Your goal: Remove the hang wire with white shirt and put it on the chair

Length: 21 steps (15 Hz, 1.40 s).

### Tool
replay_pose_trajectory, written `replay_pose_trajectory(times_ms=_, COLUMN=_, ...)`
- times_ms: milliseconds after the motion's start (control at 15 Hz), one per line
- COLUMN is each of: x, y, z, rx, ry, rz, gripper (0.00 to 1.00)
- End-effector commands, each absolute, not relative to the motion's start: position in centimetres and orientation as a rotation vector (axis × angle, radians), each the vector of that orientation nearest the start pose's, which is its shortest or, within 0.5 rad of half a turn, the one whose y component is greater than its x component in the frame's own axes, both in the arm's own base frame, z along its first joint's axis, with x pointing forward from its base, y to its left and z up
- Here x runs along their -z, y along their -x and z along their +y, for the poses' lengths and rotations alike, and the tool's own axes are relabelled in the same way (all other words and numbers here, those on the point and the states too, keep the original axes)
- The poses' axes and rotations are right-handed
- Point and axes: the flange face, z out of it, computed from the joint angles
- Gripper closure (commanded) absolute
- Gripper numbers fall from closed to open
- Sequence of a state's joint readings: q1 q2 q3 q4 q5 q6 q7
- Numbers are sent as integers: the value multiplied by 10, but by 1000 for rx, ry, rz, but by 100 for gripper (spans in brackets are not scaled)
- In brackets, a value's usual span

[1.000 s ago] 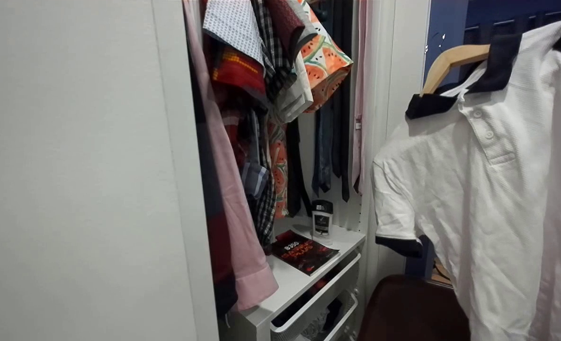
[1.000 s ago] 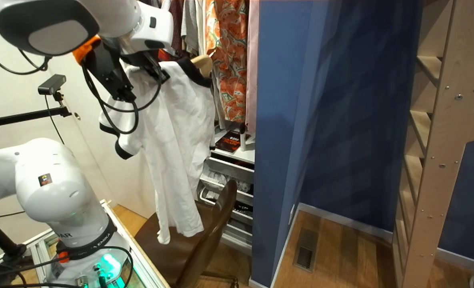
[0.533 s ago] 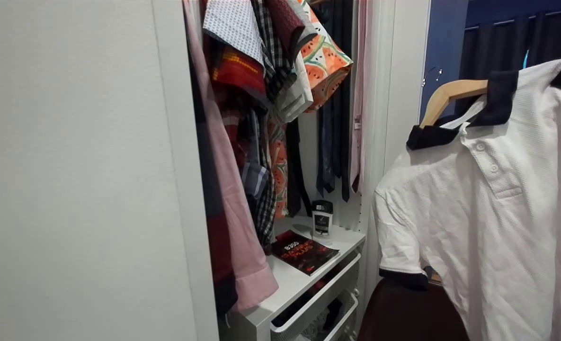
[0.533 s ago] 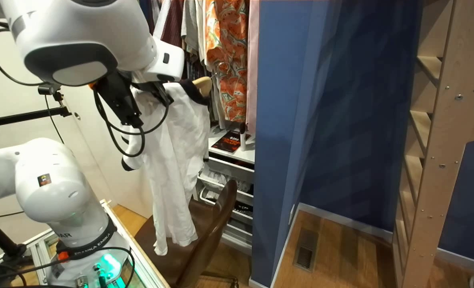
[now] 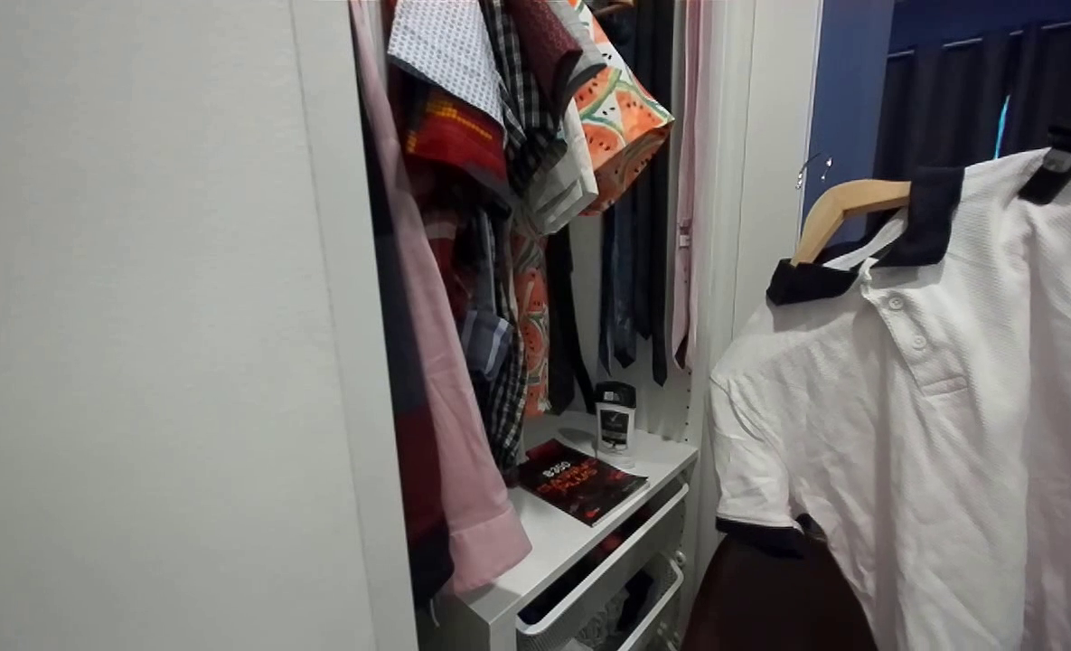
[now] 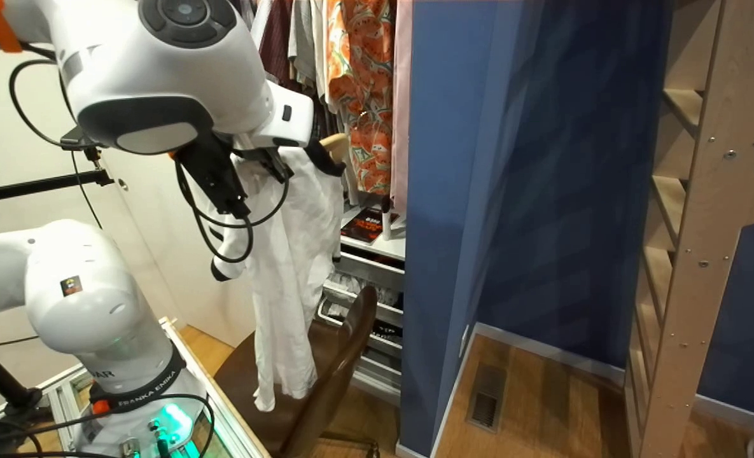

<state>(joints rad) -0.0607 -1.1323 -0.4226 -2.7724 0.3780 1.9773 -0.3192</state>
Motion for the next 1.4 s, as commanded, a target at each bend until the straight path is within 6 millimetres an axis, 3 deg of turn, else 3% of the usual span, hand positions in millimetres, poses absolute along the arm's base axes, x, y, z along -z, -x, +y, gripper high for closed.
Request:
replay_pose_trajectory(times_ms=0, x=-512, y=-261, z=-109, rx=669, ry=2460, rz=58, gripper=98)
replay_pose_trajectory(times_ms=467, x=-482, y=-289, z=-117, rx=672, ry=2550, rz=-75, gripper=98)
replay_pose_trajectory(times_ms=533, x=-489, y=-283, z=-112, rx=648, ry=2528, rz=-45, gripper=92)
replay_pose_trajectory(times_ms=867, x=-478, y=-290, z=-115, rx=630, ry=2553, rz=-61, gripper=92)
replay_pose_trajectory(times_ms=933, x=-478, y=-290, z=-115, rx=631, ry=2554, rz=-61, gripper=98)
replay_pose_trajectory(times_ms=1333, x=-441, y=-304, z=-130, rx=557, ry=2429, rz=67, gripper=98)
